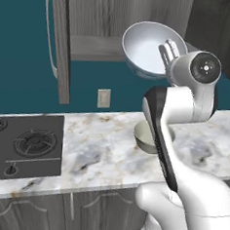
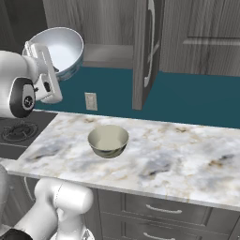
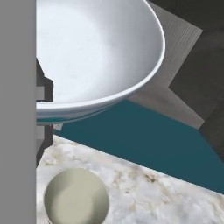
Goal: Open the cabinet. Pick the bowls from the counter and place them in the cabinet. Then close the cabinet.
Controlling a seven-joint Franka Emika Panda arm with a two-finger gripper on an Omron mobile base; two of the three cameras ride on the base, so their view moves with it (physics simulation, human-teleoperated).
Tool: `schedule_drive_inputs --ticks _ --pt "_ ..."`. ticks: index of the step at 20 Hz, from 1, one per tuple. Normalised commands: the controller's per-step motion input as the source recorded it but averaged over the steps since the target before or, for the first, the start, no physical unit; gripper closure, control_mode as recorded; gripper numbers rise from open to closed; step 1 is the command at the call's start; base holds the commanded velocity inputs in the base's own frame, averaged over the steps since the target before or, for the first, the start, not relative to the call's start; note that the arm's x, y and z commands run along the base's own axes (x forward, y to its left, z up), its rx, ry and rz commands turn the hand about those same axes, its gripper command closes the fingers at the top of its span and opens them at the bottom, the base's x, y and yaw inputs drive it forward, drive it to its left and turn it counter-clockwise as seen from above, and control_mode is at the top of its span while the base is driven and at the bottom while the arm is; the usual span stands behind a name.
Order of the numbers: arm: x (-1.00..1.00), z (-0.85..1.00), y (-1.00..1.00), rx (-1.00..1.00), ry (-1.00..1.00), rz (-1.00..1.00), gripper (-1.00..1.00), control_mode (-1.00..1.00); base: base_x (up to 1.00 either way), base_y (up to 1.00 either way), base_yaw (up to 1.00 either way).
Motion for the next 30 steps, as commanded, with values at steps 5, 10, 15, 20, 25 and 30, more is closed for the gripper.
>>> schedule_drive_inputs --ticks 5,10,15,20,25,30 --pt "0.54 0.40 0.23 0.00 0.03 0.00 1.00 -1.00 0.00 0.00 0.00" --pt "0.51 0.36 0.11 0.00 0.14 0.00 1.00 -1.00 0.00 0.00 0.00" --pt "0.41 0.07 0.21 0.00 0.02 0.00 1.00 -1.00 0.00 0.00 0.00" --pt "0.52 -0.01 0.34 0.00 -0.01 0.00 1.00 -1.00 0.00 0.00 0.00" --pt "0.62 -0.11 0.23 0.01 0.01 0.00 1.00 -1.00 0.00 0.00 0.00" --pt "0.77 -0.19 0.21 0.00 0.01 0.00 1.00 -1.00 0.00 0.00 0.00"
